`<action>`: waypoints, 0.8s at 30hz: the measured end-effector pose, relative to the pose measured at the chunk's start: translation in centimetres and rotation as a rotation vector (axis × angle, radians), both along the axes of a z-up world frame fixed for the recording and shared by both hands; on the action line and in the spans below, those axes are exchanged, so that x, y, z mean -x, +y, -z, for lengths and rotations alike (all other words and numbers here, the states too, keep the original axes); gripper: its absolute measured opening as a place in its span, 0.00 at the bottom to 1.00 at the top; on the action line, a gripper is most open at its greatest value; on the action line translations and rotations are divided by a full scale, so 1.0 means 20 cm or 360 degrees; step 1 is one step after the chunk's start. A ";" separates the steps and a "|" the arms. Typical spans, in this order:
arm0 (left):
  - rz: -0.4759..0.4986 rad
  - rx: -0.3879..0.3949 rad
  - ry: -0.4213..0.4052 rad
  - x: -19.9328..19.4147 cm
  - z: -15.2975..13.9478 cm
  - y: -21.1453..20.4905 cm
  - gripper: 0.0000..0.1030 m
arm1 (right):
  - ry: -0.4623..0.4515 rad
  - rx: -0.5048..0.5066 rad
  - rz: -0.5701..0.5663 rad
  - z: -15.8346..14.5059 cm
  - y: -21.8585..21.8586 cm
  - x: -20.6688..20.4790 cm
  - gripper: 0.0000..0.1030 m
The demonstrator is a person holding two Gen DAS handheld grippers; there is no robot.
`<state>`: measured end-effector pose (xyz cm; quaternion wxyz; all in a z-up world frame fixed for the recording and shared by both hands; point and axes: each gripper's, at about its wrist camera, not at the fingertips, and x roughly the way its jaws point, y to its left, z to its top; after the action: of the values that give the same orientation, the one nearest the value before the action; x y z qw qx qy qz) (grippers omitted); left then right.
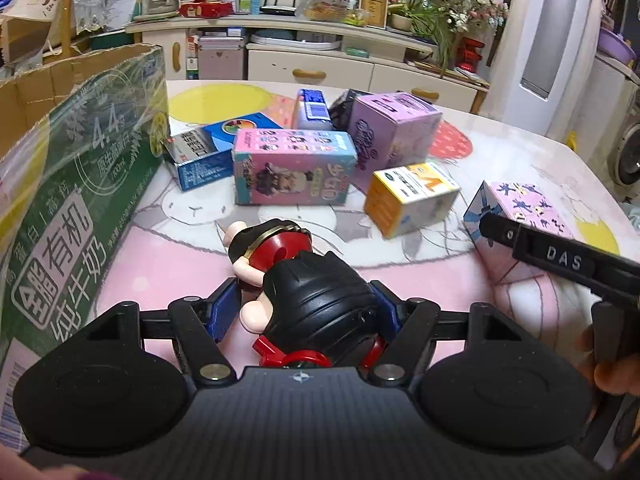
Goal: Organize rigid objects
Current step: 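Carry the doll and pink box over the cardboard box with both grippers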
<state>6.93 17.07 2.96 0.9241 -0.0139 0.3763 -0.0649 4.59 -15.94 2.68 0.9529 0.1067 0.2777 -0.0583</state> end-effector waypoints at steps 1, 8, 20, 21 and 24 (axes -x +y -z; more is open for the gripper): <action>0.0006 0.0002 -0.0001 0.00 0.00 -0.01 0.83 | 0.0003 0.0002 0.0007 0.00 0.01 0.02 0.74; 0.0071 0.0013 -0.0004 0.07 0.00 -0.03 0.83 | 0.0053 0.0076 0.0002 -0.03 0.12 0.17 0.74; 0.0176 0.0060 -0.0047 0.17 -0.04 -0.04 0.83 | 0.0073 0.0137 0.0003 -0.12 0.25 0.33 0.74; 0.0183 0.0068 -0.0052 0.18 -0.05 -0.04 0.83 | 0.0070 0.0134 -0.0001 -0.13 0.26 0.34 0.74; 0.0203 0.0090 -0.0071 0.19 -0.08 -0.02 0.83 | 0.0060 0.0143 -0.0012 -0.17 0.30 0.38 0.74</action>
<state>3.22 16.67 4.50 0.9255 -0.0145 0.3538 -0.1347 -2.93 -9.98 6.06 0.9516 0.0616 0.2931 -0.0690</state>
